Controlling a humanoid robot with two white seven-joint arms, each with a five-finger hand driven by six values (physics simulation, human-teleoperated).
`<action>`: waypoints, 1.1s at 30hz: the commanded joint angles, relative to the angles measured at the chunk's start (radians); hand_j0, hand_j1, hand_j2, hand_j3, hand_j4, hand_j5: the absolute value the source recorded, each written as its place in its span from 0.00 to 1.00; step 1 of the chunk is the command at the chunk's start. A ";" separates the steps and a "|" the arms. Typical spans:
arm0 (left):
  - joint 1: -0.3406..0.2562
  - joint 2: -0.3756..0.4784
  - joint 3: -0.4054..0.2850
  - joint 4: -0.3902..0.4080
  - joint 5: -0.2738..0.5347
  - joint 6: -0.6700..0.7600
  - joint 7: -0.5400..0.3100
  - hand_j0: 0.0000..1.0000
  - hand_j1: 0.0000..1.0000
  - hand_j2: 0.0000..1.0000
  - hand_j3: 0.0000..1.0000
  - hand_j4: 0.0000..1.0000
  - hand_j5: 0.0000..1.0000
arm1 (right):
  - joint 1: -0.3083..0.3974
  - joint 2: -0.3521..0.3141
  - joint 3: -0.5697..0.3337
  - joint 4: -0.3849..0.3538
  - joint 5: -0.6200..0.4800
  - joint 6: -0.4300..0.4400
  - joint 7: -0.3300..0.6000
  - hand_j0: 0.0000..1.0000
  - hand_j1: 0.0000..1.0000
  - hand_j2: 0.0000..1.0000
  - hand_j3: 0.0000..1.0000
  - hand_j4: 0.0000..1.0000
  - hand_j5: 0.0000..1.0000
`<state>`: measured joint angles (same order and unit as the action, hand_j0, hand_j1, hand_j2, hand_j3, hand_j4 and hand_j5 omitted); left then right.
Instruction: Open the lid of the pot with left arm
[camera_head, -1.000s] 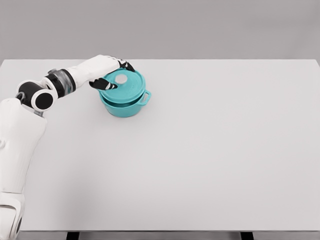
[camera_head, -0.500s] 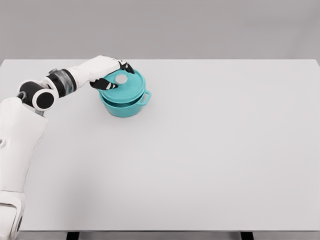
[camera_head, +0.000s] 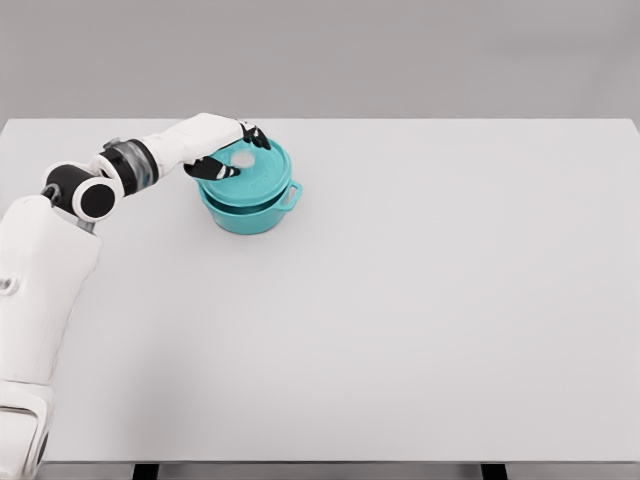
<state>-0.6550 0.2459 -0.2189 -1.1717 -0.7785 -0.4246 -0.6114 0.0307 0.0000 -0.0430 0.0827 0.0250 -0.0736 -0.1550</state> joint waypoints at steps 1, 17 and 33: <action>0.000 0.000 0.000 0.000 0.005 0.006 0.000 0.67 0.67 0.67 0.67 0.67 0.67 | 0.000 0.000 0.000 0.000 0.000 0.000 0.000 1.00 1.00 1.00 1.00 1.00 1.00; 0.003 0.000 0.000 -0.006 0.012 0.026 0.000 0.43 0.43 0.43 0.43 0.43 0.43 | 0.000 0.000 0.000 0.000 0.000 0.000 0.000 1.00 1.00 1.00 1.00 1.00 1.00; 0.012 0.007 0.006 -0.046 0.041 0.024 0.000 0.41 0.41 0.41 0.41 0.41 0.41 | 0.000 0.000 0.000 0.000 0.000 0.000 0.000 1.00 1.00 1.00 1.00 1.00 1.00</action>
<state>-0.6427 0.2513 -0.2141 -1.2095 -0.7487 -0.4023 -0.6113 0.0307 0.0000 -0.0430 0.0827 0.0250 -0.0736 -0.1550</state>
